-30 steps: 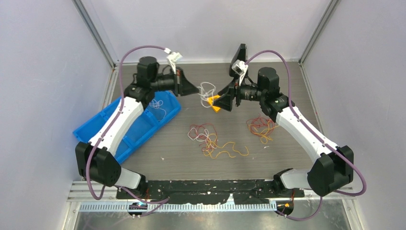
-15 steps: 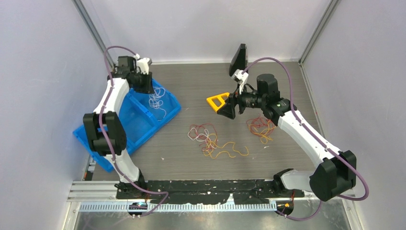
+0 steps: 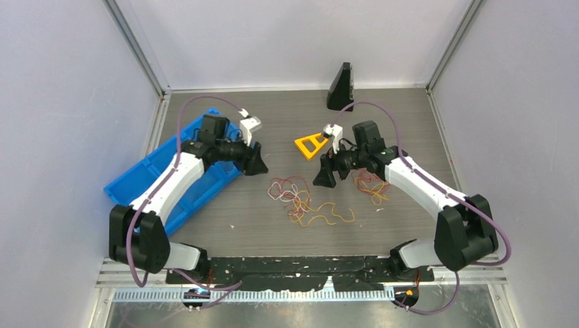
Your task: Untangle the cables
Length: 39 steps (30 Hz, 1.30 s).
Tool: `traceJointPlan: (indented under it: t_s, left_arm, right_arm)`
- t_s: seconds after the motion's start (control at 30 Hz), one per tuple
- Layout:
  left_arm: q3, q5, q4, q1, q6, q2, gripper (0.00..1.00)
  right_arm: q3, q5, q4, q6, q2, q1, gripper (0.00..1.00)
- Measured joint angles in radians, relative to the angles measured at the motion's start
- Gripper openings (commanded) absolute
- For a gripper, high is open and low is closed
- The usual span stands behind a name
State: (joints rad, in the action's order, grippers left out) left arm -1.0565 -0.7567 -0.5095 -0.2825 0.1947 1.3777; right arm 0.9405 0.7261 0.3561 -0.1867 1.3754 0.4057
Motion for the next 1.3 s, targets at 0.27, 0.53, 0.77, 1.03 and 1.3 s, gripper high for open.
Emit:
traceJointPlan:
  t_s: [0.27, 0.53, 0.77, 1.03, 1.3]
  left_arm:
    - [0.061, -0.039, 0.037, -0.183, -0.016, 0.202, 0.59]
    - [0.000, 0.016, 0.037, -0.221, -0.037, 0.343, 0.07]
    - [-0.105, 0.021, -0.042, -0.221, 0.000, 0.287, 0.00]
    - [-0.279, -0.055, -0.126, -0.221, -0.001, 0.011, 0.00]
    - [-0.445, -0.065, -0.127, -0.221, -0.093, -0.008, 0.00]
  right_arm:
    - [0.050, 0.009, 0.086, 0.000, 0.246, 0.047, 0.75]
    - [0.110, -0.018, 0.150, 0.003, 0.359, 0.126, 0.73]
    - [0.122, -0.084, 0.185, -0.003, 0.395, 0.134, 0.72]
    - [0.110, -0.058, 0.200, -0.019, 0.338, 0.076, 0.90]
    - [0.113, 0.002, 0.152, -0.097, -0.182, -0.067, 0.95]
